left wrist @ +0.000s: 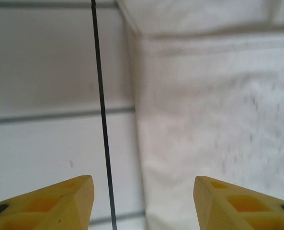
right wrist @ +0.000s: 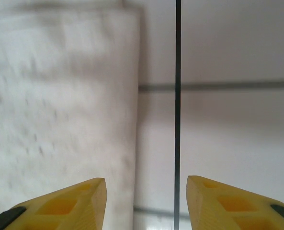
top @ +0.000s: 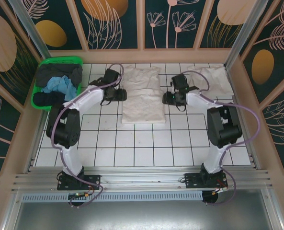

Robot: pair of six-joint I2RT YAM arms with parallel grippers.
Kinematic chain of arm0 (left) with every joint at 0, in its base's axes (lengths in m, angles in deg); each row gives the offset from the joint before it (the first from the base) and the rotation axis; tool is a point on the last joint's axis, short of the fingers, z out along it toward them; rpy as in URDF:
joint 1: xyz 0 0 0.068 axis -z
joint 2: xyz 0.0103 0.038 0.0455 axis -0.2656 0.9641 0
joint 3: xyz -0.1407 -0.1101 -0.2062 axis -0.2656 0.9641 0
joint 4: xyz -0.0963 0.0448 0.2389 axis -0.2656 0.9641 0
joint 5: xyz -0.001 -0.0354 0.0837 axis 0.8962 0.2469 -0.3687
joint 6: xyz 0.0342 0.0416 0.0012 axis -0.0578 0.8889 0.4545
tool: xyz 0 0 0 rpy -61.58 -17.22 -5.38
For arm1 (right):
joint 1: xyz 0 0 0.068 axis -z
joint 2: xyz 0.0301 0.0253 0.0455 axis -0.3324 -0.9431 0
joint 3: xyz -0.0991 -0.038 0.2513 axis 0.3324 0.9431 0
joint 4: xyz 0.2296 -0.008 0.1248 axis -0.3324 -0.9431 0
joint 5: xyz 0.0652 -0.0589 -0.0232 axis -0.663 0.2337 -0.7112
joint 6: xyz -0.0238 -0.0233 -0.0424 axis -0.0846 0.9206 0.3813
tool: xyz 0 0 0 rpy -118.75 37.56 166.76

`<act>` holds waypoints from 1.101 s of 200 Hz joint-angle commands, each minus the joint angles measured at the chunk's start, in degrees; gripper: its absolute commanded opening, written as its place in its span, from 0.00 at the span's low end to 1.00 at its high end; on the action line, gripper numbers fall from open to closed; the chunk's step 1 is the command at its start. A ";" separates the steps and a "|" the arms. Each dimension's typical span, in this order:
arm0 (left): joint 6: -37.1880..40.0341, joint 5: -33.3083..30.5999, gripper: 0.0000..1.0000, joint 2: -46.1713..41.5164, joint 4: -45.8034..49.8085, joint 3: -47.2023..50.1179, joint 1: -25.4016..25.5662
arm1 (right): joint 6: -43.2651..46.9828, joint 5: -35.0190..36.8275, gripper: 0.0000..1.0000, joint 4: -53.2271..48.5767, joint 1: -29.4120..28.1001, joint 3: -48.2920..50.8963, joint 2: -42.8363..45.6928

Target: Fold and stack the t-shirts

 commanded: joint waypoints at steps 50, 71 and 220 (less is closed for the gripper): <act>-6.20 7.52 0.43 -2.28 -10.93 14.47 3.12 | -1.44 -2.13 0.44 5.07 -5.98 7.81 0.41; -6.34 6.58 0.36 -2.72 -11.13 15.67 3.14 | -1.95 -1.43 0.35 5.46 -6.60 7.90 0.48; -6.55 6.24 0.43 -3.79 -13.80 18.83 3.21 | -3.54 0.41 0.00 4.80 -9.17 9.16 4.01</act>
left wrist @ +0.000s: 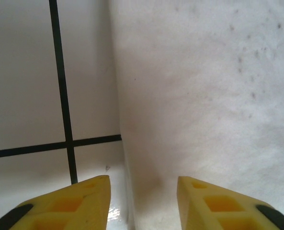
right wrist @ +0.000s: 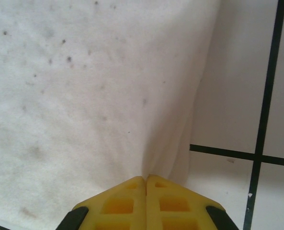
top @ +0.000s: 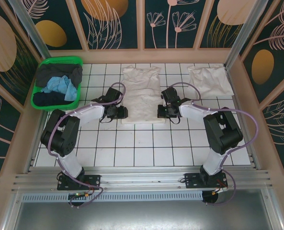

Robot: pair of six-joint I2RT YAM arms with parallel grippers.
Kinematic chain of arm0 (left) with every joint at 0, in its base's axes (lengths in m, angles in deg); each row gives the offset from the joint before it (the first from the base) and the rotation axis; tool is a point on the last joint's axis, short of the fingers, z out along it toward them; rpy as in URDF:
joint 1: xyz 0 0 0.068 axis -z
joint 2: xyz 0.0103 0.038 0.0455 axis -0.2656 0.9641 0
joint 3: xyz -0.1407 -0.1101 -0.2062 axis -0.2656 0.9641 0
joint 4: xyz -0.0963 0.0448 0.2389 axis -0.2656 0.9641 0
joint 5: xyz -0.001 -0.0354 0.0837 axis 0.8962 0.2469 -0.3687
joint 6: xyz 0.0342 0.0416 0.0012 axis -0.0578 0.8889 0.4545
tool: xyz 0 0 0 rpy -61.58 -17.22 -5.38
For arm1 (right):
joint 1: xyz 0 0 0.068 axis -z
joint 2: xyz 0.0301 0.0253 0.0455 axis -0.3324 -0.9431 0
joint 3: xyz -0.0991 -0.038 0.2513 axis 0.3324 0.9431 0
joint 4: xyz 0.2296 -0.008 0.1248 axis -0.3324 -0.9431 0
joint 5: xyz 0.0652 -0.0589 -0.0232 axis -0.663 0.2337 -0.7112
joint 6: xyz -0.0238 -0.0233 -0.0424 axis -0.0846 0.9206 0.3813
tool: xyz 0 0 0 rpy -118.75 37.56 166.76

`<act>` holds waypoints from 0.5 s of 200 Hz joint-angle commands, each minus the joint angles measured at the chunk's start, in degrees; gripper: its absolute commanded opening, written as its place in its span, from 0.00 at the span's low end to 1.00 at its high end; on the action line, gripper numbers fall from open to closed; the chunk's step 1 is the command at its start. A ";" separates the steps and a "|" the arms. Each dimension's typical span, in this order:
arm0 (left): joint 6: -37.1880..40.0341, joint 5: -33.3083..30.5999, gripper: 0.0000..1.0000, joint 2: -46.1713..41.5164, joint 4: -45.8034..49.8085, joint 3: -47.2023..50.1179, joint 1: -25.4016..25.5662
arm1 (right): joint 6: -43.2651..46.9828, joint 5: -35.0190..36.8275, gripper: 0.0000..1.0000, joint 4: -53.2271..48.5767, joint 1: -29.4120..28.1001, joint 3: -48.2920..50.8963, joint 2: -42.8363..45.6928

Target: Fold and stack the t-shirts

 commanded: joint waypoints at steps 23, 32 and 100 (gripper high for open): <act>-0.27 1.44 0.42 2.11 -2.33 -0.14 0.03 | -0.75 0.34 0.00 0.34 -0.63 0.94 1.53; -0.43 2.40 0.36 2.35 -2.94 -0.06 0.06 | -0.71 0.53 0.00 0.21 -0.63 0.86 1.50; -0.88 3.95 0.00 0.10 -3.30 0.47 0.08 | -0.77 1.94 0.00 -0.84 -0.01 1.33 4.01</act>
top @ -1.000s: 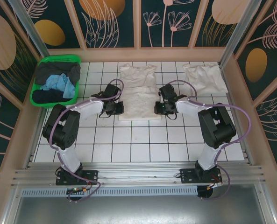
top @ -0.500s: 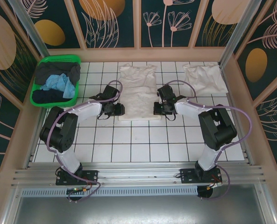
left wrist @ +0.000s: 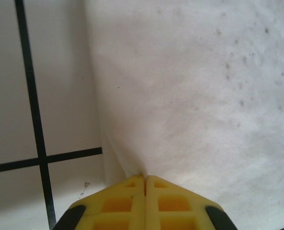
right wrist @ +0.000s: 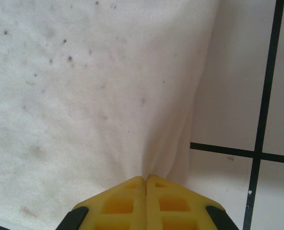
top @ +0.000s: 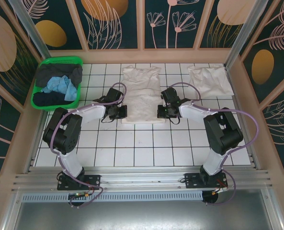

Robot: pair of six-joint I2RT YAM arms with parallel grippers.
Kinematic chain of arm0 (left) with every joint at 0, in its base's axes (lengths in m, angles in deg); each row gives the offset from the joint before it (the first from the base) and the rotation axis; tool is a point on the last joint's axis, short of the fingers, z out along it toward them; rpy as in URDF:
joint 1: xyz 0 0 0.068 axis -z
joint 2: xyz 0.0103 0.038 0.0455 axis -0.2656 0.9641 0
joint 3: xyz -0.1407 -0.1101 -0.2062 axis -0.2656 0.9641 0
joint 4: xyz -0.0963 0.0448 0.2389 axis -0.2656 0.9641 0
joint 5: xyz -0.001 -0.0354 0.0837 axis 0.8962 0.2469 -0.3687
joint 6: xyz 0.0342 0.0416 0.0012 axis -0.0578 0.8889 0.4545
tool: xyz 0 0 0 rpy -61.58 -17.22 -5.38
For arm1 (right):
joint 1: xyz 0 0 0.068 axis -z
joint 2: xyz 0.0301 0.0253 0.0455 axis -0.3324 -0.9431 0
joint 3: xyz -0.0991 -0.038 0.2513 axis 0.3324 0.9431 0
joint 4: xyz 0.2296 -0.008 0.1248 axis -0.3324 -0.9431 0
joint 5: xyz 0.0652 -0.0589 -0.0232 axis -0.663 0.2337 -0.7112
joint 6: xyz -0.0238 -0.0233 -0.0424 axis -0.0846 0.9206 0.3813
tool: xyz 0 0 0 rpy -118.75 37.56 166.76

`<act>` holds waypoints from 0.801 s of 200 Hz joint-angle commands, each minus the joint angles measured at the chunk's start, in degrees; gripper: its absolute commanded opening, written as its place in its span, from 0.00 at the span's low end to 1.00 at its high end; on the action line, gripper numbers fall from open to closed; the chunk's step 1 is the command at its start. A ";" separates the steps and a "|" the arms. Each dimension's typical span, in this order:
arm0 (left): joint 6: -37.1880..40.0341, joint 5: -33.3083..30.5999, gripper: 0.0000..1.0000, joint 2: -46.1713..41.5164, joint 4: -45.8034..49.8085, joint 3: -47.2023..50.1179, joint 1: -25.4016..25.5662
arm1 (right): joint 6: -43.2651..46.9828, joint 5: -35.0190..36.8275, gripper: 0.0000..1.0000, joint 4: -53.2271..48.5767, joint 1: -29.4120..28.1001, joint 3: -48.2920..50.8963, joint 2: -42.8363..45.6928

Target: Fold and stack the t-shirts

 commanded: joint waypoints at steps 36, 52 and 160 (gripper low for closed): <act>-0.79 -0.10 0.00 -8.21 0.20 2.57 0.08 | -0.68 1.96 0.00 -1.75 0.16 1.68 5.63; -1.14 -0.80 0.00 -10.19 -0.19 4.08 0.08 | -1.03 2.34 0.00 -1.97 0.16 2.72 7.12; -3.25 1.32 0.00 -12.97 -9.43 17.17 0.08 | -3.70 -2.67 0.00 4.02 0.16 13.77 10.08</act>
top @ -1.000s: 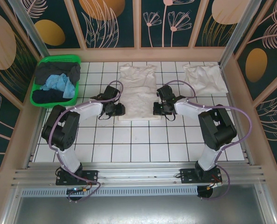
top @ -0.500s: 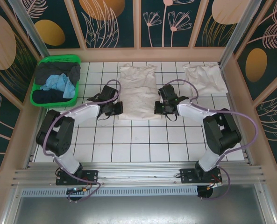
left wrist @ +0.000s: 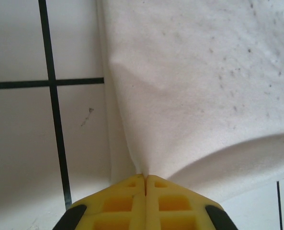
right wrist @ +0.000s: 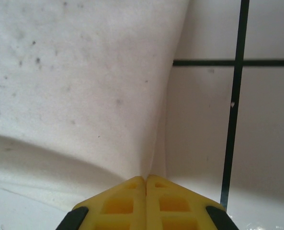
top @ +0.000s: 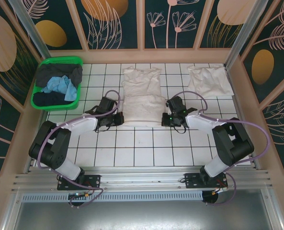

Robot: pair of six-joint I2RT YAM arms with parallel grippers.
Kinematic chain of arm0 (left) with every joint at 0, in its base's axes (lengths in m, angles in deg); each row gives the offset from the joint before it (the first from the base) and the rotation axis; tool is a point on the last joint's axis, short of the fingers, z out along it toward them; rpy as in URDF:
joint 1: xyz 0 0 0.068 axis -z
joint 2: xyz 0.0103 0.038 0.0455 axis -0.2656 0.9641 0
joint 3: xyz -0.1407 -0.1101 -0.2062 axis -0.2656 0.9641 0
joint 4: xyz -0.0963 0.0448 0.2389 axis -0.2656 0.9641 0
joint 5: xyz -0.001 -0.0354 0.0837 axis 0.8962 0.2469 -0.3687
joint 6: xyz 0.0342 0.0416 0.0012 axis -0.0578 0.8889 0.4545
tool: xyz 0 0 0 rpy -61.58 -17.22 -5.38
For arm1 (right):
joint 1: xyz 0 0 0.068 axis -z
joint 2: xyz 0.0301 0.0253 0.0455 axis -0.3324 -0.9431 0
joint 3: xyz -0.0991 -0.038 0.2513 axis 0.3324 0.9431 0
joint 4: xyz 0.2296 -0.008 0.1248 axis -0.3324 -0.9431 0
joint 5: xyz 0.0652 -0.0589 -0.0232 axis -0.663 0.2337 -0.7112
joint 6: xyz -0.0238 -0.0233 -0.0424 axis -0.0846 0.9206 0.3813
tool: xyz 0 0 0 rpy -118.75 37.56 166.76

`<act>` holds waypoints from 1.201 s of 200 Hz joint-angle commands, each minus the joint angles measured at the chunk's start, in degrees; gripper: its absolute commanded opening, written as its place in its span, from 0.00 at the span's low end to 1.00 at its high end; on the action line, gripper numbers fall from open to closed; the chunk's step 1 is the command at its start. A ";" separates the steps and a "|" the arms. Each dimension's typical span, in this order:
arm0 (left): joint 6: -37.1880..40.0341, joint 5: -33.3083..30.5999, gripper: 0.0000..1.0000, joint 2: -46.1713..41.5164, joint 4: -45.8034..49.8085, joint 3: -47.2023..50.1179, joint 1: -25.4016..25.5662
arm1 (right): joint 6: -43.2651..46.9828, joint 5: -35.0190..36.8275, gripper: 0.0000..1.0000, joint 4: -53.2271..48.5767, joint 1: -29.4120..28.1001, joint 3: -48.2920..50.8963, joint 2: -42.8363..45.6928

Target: Fold and stack the t-shirts

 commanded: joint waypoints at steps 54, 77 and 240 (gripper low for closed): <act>0.39 -1.12 0.22 -3.00 2.72 1.06 0.02 | 1.90 2.60 0.08 -7.42 0.10 -5.29 2.87; 1.17 -3.63 0.37 -2.59 6.13 -3.23 0.02 | 2.59 3.33 0.24 -7.49 0.01 -9.17 2.73; -7.68 -0.41 0.32 9.74 -6.44 2.50 4.36 | -2.74 0.45 0.33 2.37 -0.43 6.36 -1.36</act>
